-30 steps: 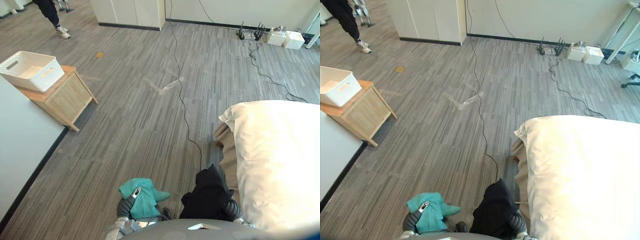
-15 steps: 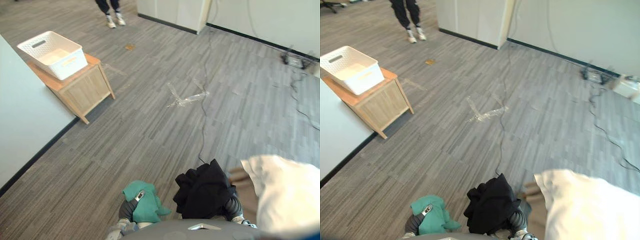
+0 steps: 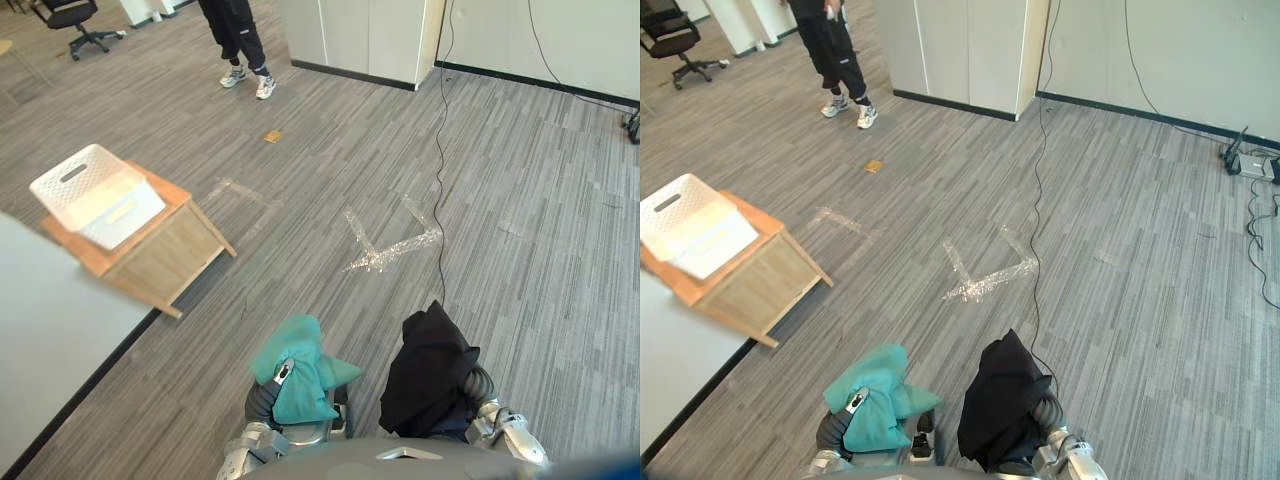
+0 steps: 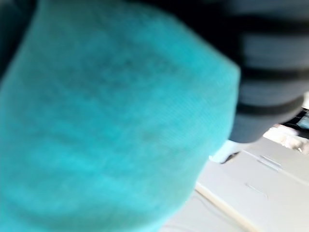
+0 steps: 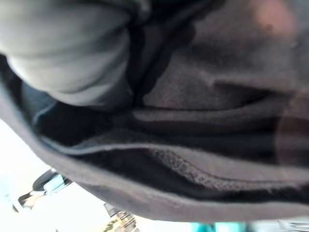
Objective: Tidy the bed and pick cloth on bed and put in laundry
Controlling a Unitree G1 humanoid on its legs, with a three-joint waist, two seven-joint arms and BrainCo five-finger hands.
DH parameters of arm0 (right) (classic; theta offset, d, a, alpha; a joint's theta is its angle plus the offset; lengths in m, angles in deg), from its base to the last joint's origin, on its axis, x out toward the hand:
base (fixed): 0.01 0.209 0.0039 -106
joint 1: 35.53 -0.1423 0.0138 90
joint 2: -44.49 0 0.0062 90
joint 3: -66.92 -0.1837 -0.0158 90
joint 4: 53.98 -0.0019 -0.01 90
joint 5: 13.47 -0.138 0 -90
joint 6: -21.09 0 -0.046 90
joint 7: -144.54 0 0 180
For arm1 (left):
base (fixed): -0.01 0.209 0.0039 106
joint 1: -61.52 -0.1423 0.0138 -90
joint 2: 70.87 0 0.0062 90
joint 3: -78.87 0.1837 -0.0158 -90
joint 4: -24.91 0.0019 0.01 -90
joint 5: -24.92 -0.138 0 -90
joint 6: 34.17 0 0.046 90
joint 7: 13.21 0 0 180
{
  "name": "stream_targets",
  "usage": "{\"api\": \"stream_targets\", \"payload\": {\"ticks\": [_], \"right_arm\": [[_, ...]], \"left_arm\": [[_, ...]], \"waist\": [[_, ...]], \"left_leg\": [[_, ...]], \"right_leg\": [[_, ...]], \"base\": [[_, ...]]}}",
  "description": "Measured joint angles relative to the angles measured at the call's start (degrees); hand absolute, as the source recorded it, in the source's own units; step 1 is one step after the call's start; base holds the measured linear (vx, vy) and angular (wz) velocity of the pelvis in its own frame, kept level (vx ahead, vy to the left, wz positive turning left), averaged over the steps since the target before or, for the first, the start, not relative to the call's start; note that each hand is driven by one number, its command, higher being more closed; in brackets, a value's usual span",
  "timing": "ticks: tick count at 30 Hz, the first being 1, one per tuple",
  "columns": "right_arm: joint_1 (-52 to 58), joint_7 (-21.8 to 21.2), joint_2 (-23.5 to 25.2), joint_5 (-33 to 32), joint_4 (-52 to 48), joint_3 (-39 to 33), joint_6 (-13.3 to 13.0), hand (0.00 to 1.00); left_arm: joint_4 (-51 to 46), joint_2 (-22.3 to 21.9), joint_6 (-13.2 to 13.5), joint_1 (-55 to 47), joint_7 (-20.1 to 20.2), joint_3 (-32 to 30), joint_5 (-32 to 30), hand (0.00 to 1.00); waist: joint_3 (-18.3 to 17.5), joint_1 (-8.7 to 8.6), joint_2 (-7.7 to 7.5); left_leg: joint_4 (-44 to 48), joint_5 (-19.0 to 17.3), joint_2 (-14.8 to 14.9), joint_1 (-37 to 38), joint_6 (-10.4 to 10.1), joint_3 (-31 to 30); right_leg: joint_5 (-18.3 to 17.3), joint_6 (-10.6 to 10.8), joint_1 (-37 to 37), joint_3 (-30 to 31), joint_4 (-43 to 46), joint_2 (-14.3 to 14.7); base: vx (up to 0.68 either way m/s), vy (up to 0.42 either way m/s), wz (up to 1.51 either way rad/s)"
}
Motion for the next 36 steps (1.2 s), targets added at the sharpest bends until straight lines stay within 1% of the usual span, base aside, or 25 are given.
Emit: {"api": "stream_targets", "payload": {"ticks": [1, 2, 3, 4, 6, 7, 8, 9, 11, 13, 14, 16, 18, 19, 21, 22, 25, 26, 27, 28, 30, 31, 32, 34, 36], "right_arm": [[0.8, -0.1, 0.4, 0.8, 0.1, -0.7, 0.0, 1.0], [2.8, 0.1, 1.3, 2.4, 1.4, -1.8, -0.3, 1.0], [2.8, 0.3, 2.6, 3.0, 3.0, -1.9, -0.3, 1.0], [3.3, 0.6, 3.9, 3.6, 3.4, -1.3, -0.6, 1.0], [2.6, 1.3, 4.2, 4.5, 3.5, -0.9, -1.5, 1.0], [1.8, 1.8, 4.4, 4.5, 3.4, -1.0, -1.5, 1.0], [1.4, 2.4, 4.5, 4.5, 2.9, -0.8, -1.5, 1.0], [1.4, 2.5, 4.4, 4.5, 2.5, -0.6, -1.5, 1.0], [1.6, 3.4, 3.8, 4.2, 1.7, 1.1, -1.5, 1.0], [2.3, 3.7, 3.7, 4.0, 1.7, 2.1, -1.5, 1.0], [2.6, 3.8, 3.8, 3.0, 1.7, 3.5, -1.6, 1.0], [3.2, 4.3, 4.2, 1.3, 1.5, 4.3, -2.4, 1.0], [3.3, 4.8, 4.3, -1.1, 1.6, 4.2, -3.8, 1.0], [3.2, 4.8, 4.3, -1.9, 1.9, 4.0, -3.8, 1.0], [3.2, 4.8, 4.4, -3.8, 2.8, 3.9, -4.5, 1.0], [3.2, 4.7, 4.5, -4.3, 2.8, 3.8, -4.8, 1.0], [3.3, 4.8, 5.6, -5.0, 2.4, 3.8, -5.1, 1.0], [3.2, 4.9, 5.6, -5.0, 2.1, 4.1, -5.1, 1.0], [3.1, 5.1, 5.6, -4.9, 1.6, 4.6, -5.2, 1.0], [2.8, 5.2, 5.2, -4.6, 1.2, 4.9, -5.3, 1.0], [2.0, 5.9, 4.4, -4.3, 1.7, 5.2, -5.3, 1.0], [1.7, 5.9, 3.2, -4.0, 1.7, 5.1, -5.3, 1.0], [0.7, 5.9, 2.0, -4.0, 1.7, 5.5, -5.1, 1.0], [-1.0, 5.9, 0.6, -3.9, 2.3, 4.5, -4.7, 1.0], [-1.5, 5.8, 0.1, -4.1, 2.8, 3.1, -4.3, 1.0]], "left_arm": [[0.3, -0.1, -0.2, -0.1, 0.0, 0.1, 0.0, 1.0], [1.7, -0.2, 0.2, 0.5, -0.1, 0.1, 0.1, 1.0], [2.5, 0.0, 0.2, 1.5, -0.4, -0.9, 0.4, 1.0], [2.6, 1.4, 0.1, 2.0, -0.6, -1.4, 0.7, 1.0], [4.0, 2.0, 0.1, 2.8, -1.3, -1.2, 1.0, 1.0], [4.5, 2.0, 0.1, 3.0, -1.7, -1.0, 1.0, 1.0], [5.0, 2.3, 0.1, 3.0, -1.7, -0.7, 1.1, 1.0], [5.2, 2.6, 0.1, 3.0, -1.8, -0.3, 1.1, 1.0], [6.9, 4.2, -0.3, 2.7, -2.5, 2.1, 0.9, 1.0], [7.0, 5.2, -0.8, 2.8, -3.5, 3.5, 0.8, 1.0], [7.0, 6.4, -1.1, 3.0, -4.2, 4.3, 0.9, 1.0], [6.9, 7.5, -1.5, 3.5, -4.3, 5.0, 0.9, 1.0], [7.2, 8.0, -2.7, 4.1, -5.5, 5.7, 0.9, 1.0], [7.4, 8.1, -2.9, 4.3, -5.5, 6.0, 0.6, 1.0], [8.5, 8.5, -3.3, 4.8, -5.3, 6.4, -1.7, 1.0], [8.7, 8.7, -3.3, 4.7, -5.3, 6.3, -2.3, 1.0], [8.6, 8.6, -0.7, 2.8, -4.9, 6.0, -3.6, 1.0], [8.6, 8.0, -0.5, 2.7, -4.7, 5.7, -3.6, 1.0], [8.6, 7.5, -0.2, 2.5, -4.1, 5.5, -3.5, 1.0], [8.7, 7.2, 0.0, 1.9, -3.8, 5.2, -3.5, 1.0], [8.9, 5.4, 0.5, 2.1, -3.5, 3.1, -3.4, 1.0], [8.9, 4.3, 0.9, 2.8, -3.2, 1.9, -3.3, 1.0], [8.5, 3.5, 1.9, 2.9, -1.9, 1.8, -3.0, 1.0], [7.6, 3.4, 2.8, 3.4, -0.3, 1.9, -3.5, 1.0], [5.7, 3.4, 2.6, 3.2, 0.4, 2.3, -3.5, 1.0]], "waist": [[-0.2, -0.27, 0.45], [-0.4, -0.11, -0.16], [-0.9, 0.0, -1.69], [-2.1, 0.58, -3.78], [-2.7, 1.33, -3.99], [-2.8, 1.5, -3.88], [-2.7, 1.45, -3.74], [-2.6, 1.46, -3.86], [-2.6, 1.11, -3.84], [-2.6, 0.59, -3.77], [-2.7, -0.29, -4.41], [-2.3, -1.32, -5.26], [-1.9, -2.3, -5.27], [-1.8, -2.21, -5.15], [-1.5, -1.51, -5.2], [-1.4, -1.48, -5.2], [-1.3, -1.43, -5.24], [-1.5, -1.45, -4.21], [-2.3, -1.55, -2.74], [-2.4, -1.53, -2.44], [-1.8, -1.74, -2.09], [-1.3, -1.55, -0.96], [-0.3, -1.2, 0.31], [1.3, -1.21, 1.14], [1.9, -0.12, 1.2]], "left_leg": [[-6.0, 3.3, -0.6, 1.0, 1.6, 2.8], [-11.3, 7.6, -1.7, 3.0, 14.0, 6.1], [-12.1, 7.1, -3.8, 3.9, 15.4, 6.2], [-12.5, 5.3, -5.7, 4.2, 16.8, 5.1], [-10.0, 2.9, -6.5, 4.4, 17.2, 3.2], [-9.5, 0.9, -6.8, 5.9, 17.4, 1.5], [-9.9, -0.8, -7.2, 8.8, 16.7, -1.2], [-9.9, -1.6, -7.6, 10.4, 16.4, -2.4], [-11.0, -4.2, -8.4, 18.0, 14.2, -6.3], [-12.9, -4.7, -8.8, 22.2, 13.4, -9.3], [-14.4, -4.9, -8.9, 24.8, 13.1, -12.6], [-15.2, -5.1, -8.9, 26.8, 12.6, -16.3], [-14.7, -6.2, -8.1, 29.4, 10.6, -22.2], [-14.7, -6.8, -7.8, 29.9, 9.6, -23.6], [-14.7, -8.4, -7.3, 31.9, 7.2, -27.5], [-14.6, -9.2, -7.2, 32.3, 6.6, -27.8], [-11.6, -15.3, -5.7, 35.4, 3.3, -28.1], [-9.7, -18.5, -3.6, 36.0, 2.7, -28.6], [-8.1, -20.5, -0.9, 36.0, 1.0, -28.7], [-6.1, -20.9, 0.2, 35.7, 0.2, -27.9], [11.2, -19.2, 3.2, 28.3, -2.2, -22.2], [25.1, -11.9, 6.3, 22.2, -2.5, -19.2], [36.3, -2.7, 10.1, 17.3, -1.2, -16.8], [45.1, -6.1, 11.3, 10.4, -0.1, -15.5], [41.7, -8.7, 8.3, 6.0, -0.6, -15.7]], "right_leg": [[-0.6, 1.1, 1.3, -1.1, -0.4, 0.8], [-2.0, 3.5, 3.9, -2.9, -0.5, 1.6], [-2.2, 3.8, 4.9, -3.7, -0.5, 0.4], [-0.8, 6.1, 5.3, -5.4, -0.1, -0.9], [3.0, 7.8, 4.8, -5.5, 3.1, -1.2], [5.6, 9.8, 2.8, -5.5, 10.8, -2.4], [9.2, 10.9, -0.7, -4.3, 23.5, -5.1], [10.7, 10.5, -3.1, -3.7, 31.2, -6.8], [11.2, 9.0, -12.3, -0.8, 57.2, -13.7], [9.3, 6.7, -17.8, -0.5, 62.8, -16.9], [7.7, 6.0, -23.6, 0.6, 62.3, -18.1], [5.3, 6.5, -28.9, 1.7, 57.6, -17.4], [3.6, 7.2, -31.3, 4.0, 37.4, -13.1], [4.4, 7.7, -31.3, 4.8, 30.3, -11.9], [12.4, 8.5, -31.8, 7.4, 7.2, -9.4], [13.5, 8.5, -32.4, 7.5, 4.5, -9.4], [16.1, 5.6, -33.6, 8.3, 5.1, -9.2], [18.4, 2.7, -34.3, 7.2, 9.4, -8.2], [18.1, 1.4, -35.7, 4.9, 14.1, -6.9], [17.5, 1.1, -35.5, 3.9, 15.8, -6.8], [14.2, -1.1, -34.9, 2.8, 18.5, -4.9], [11.7, -1.6, -32.3, 2.0, 17.5, -2.8], [10.6, -2.3, -28.0, 2.0, 14.0, -0.2], [8.9, -4.0, -23.1, 2.5, 11.2, 1.1], [8.0, -4.4, -18.6, 3.9, 8.1, 0.5]], "base": [[0.6, 0.063, 0.81], [0.47, 0.061, 0.8], [0.57, 0.058, 0.93], [0.56, 0.021, 0.72], [0.57, 0.029, 0.63], [0.57, 0.071, 0.79], [0.56, 0.083, 0.83], [0.54, 0.081, 0.72], [0.56, 0.075, 0.68], [0.39, 0.016, 0.84], [0.33, -0.029, 1.06], [0.31, -0.088, 1.24], [0.35, -0.16, 1.37], [0.29, -0.133, 1.06], [0.32, -0.157, 1.01], [0.33, -0.189, 0.77], [0.37, -0.202, 0.5], [0.46, -0.242, 0.28], [0.5, -0.256, 0.28], [0.54, -0.261, 0.21], [0.6, -0.338, 0.08], [0.63, -0.369, -0.01], [0.51, -0.263, -0.05], [0.49, -0.203, -0.18], [0.42, -0.144, -0.34]]}}
